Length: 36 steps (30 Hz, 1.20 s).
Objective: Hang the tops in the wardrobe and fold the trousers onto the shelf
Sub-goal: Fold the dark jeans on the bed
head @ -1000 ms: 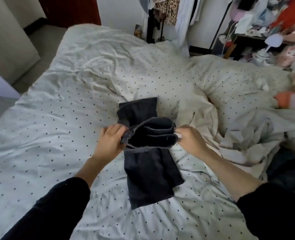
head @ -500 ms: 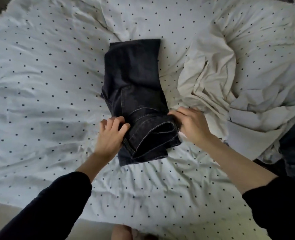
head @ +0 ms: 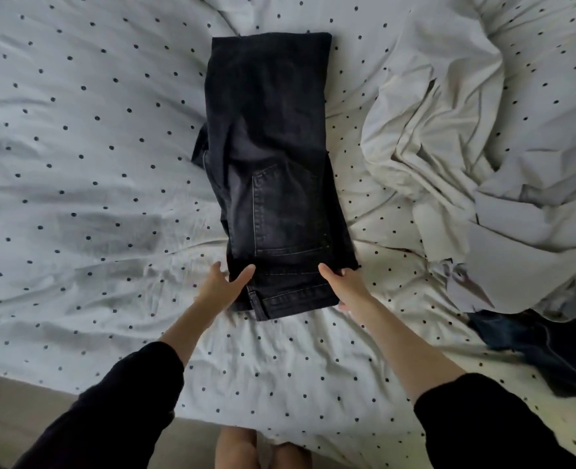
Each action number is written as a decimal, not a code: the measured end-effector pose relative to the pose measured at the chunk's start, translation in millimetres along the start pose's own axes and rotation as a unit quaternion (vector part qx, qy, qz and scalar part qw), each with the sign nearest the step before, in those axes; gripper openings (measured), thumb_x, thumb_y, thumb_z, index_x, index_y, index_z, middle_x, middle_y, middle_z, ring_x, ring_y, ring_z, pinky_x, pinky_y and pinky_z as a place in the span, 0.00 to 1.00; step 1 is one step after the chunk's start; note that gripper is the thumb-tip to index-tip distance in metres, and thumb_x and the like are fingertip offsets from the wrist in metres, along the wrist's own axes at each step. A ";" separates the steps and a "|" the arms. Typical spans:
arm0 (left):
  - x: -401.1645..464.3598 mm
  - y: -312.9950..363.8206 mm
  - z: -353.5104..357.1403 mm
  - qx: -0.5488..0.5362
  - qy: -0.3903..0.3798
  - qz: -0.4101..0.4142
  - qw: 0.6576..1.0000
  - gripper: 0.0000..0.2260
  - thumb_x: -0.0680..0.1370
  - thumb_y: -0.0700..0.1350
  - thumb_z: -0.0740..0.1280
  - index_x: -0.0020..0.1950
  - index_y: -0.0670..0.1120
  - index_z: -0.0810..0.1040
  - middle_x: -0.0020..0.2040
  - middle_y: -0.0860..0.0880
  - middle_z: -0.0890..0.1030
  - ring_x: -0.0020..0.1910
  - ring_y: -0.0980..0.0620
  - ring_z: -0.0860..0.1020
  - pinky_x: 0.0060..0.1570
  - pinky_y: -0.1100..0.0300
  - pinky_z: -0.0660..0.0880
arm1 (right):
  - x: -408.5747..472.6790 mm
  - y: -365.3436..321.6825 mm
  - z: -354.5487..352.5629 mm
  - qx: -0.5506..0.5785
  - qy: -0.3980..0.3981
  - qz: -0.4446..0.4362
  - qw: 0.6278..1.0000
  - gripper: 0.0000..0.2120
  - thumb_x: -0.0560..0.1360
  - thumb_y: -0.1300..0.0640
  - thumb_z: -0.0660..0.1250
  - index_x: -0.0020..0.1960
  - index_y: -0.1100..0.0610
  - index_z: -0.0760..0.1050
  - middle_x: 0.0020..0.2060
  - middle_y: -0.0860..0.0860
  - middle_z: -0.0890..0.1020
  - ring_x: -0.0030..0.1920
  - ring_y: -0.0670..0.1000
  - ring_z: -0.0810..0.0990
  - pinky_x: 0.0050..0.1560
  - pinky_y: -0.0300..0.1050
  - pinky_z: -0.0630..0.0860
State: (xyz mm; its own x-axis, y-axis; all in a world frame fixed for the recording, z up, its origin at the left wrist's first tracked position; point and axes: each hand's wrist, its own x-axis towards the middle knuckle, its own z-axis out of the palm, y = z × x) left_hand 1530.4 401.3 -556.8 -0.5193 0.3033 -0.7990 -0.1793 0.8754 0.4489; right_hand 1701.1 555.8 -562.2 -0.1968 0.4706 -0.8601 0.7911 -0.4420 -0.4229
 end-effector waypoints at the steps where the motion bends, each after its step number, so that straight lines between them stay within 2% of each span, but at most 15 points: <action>1: 2.9 3.2 2.0 -0.048 -0.024 -0.014 0.998 0.39 0.72 0.62 0.67 0.75 0.43 0.58 0.69 0.45 0.70 0.66 0.46 0.70 0.64 0.52 0.68 | 1.9 -2.4 3.8 0.048 -0.002 0.024 0.999 0.26 0.73 0.42 0.67 0.64 0.57 0.71 0.59 0.51 0.77 0.59 0.53 0.76 0.60 0.49 0.74; 4: 4.8 15.8 9.2 -0.126 -0.051 0.000 0.991 0.23 0.73 0.53 0.71 0.63 0.43 0.73 0.56 0.50 0.78 0.55 0.51 0.76 0.53 0.60 0.70 | 8.2 -7.9 1.0 0.081 -0.026 0.061 0.995 0.32 0.73 0.47 0.70 0.71 0.60 0.64 0.67 0.53 0.71 0.66 0.55 0.71 0.64 0.46 0.69; 7: 7.5 22.6 13.0 -0.153 -0.056 -0.008 0.987 0.17 0.74 0.44 0.72 0.61 0.42 0.76 0.53 0.48 0.79 0.50 0.51 0.76 0.49 0.61 0.70 | 8.3 -15.8 -11.4 0.102 -0.060 0.088 0.989 0.36 0.72 0.49 0.72 0.73 0.58 0.60 0.72 0.53 0.65 0.71 0.55 0.64 0.64 0.48 0.65; 9: 3.1 24.9 11.8 -0.174 -0.073 0.008 0.982 0.15 0.74 0.43 0.71 0.60 0.43 0.77 0.54 0.48 0.80 0.48 0.54 0.77 0.47 0.63 0.70 | 5.3 -20.2 -21.7 0.111 -0.054 0.062 0.990 0.30 0.72 0.53 0.72 0.70 0.57 0.66 0.66 0.50 0.71 0.66 0.51 0.69 0.59 0.44 0.66; 11: -3.8 30.1 13.1 -0.199 -0.108 0.024 0.974 0.12 0.75 0.43 0.70 0.58 0.46 0.77 0.53 0.52 0.80 0.48 0.57 0.76 0.51 0.62 0.70 | -4.6 -25.2 -34.9 0.117 -0.030 0.004 0.993 0.18 0.73 0.57 0.71 0.61 0.55 0.73 0.52 0.48 0.79 0.53 0.47 0.77 0.48 0.37 0.69; 13: -7.0 34.1 19.3 -0.209 -0.132 0.033 0.968 0.11 0.75 0.42 0.69 0.57 0.47 0.76 0.51 0.54 0.80 0.48 0.59 0.76 0.52 0.62 0.71 | -11.0 -26.2 -46.5 0.122 -0.005 -0.041 0.992 0.12 0.73 0.58 0.71 0.56 0.56 0.77 0.44 0.47 0.81 0.47 0.48 0.79 0.41 0.36 0.71; 15: -6.0 37.4 28.8 -0.189 -0.113 0.032 0.975 0.14 0.74 0.45 0.71 0.59 0.46 0.76 0.51 0.52 0.79 0.48 0.56 0.77 0.48 0.63 0.73 | -10.4 -25.2 -52.1 0.095 0.006 -0.061 0.994 0.10 0.73 0.57 0.71 0.53 0.55 0.78 0.44 0.48 0.81 0.48 0.50 0.80 0.41 0.37 0.72; 19: 16.6 30.9 41.5 -0.042 -0.024 0.009 0.999 0.35 0.67 0.65 0.70 0.68 0.48 0.68 0.66 0.50 0.67 0.66 0.47 0.67 0.67 0.49 0.67 | 12.8 -19.2 -47.4 0.027 0.001 -0.049 0.998 0.13 0.73 0.51 0.70 0.56 0.52 0.78 0.50 0.48 0.81 0.53 0.51 0.79 0.54 0.45 0.74; 21: 26.0 23.5 41.0 -0.114 -0.030 -0.010 0.993 0.41 0.66 0.63 0.73 0.72 0.47 0.62 0.69 0.49 0.66 0.67 0.48 0.67 0.66 0.50 0.67 | 24.0 -19.1 -44.0 -0.001 0.005 -0.068 0.998 0.12 0.72 0.51 0.70 0.54 0.50 0.77 0.49 0.47 0.82 0.52 0.51 0.79 0.57 0.48 0.74; 23: 32.1 21.6 41.6 -0.211 -0.066 -0.030 0.975 0.38 0.66 0.55 0.76 0.71 0.45 0.65 0.66 0.48 0.73 0.61 0.50 0.73 0.58 0.56 0.71 | 31.6 -21.7 -43.0 0.014 -0.004 -0.062 0.998 0.12 0.72 0.52 0.71 0.54 0.52 0.77 0.49 0.48 0.82 0.51 0.51 0.80 0.56 0.47 0.74; 25: 32.9 28.2 39.9 -0.249 -0.102 -0.047 0.962 0.26 0.71 0.46 0.74 0.66 0.42 0.70 0.62 0.48 0.77 0.53 0.53 0.76 0.50 0.62 0.70 | 33.9 -25.1 -43.8 0.030 -0.019 -0.038 0.999 0.14 0.71 0.54 0.72 0.56 0.54 0.78 0.50 0.49 0.82 0.51 0.52 0.80 0.56 0.48 0.75; 27: 32.8 36.7 38.4 -0.244 -0.122 -0.068 0.960 0.21 0.73 0.42 0.72 0.64 0.41 0.73 0.62 0.48 0.76 0.52 0.53 0.75 0.52 0.63 0.66 | 32.6 -26.8 -43.3 0.029 -0.031 -0.028 0.999 0.17 0.69 0.55 0.73 0.57 0.54 0.79 0.50 0.51 0.83 0.51 0.53 0.81 0.58 0.51 0.76; 30: 24.9 44.3 32.5 -0.166 -0.132 -0.069 0.975 0.24 0.72 0.43 0.73 0.66 0.42 0.71 0.62 0.50 0.74 0.64 0.49 0.69 0.58 0.56 0.58 | 15.9 -28.3 -44.1 0.054 -0.036 -0.018 0.998 0.17 0.69 0.58 0.73 0.57 0.54 0.78 0.52 0.52 0.83 0.51 0.53 0.81 0.55 0.51 0.77; 33: 11.4 35.8 20.1 -0.140 -0.155 -0.085 0.974 0.27 0.69 0.46 0.75 0.65 0.42 0.72 0.60 0.49 0.75 0.63 0.48 0.69 0.60 0.53 0.59 | -9.5 -24.2 -47.1 0.078 -0.049 -0.004 0.996 0.14 0.70 0.61 0.73 0.55 0.55 0.78 0.51 0.52 0.83 0.49 0.52 0.81 0.47 0.45 0.77; 36: -21.3 15.3 6.4 -0.107 -0.193 -0.096 0.971 0.39 0.56 0.58 0.81 0.61 0.42 0.75 0.60 0.48 0.79 0.59 0.47 0.74 0.62 0.53 0.66 | -51.9 -9.1 -53.5 0.066 -0.087 0.048 0.993 0.12 0.70 0.59 0.73 0.53 0.58 0.78 0.47 0.51 0.83 0.46 0.50 0.81 0.41 0.39 0.76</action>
State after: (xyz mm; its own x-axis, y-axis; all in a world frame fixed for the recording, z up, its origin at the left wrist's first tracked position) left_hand 1544.0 410.6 -535.5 -0.1148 0.2977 -0.9477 -0.4328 0.8437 0.3175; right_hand 1735.1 576.3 -498.4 -0.2316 0.2874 -0.9294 0.7298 -0.5804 -0.3613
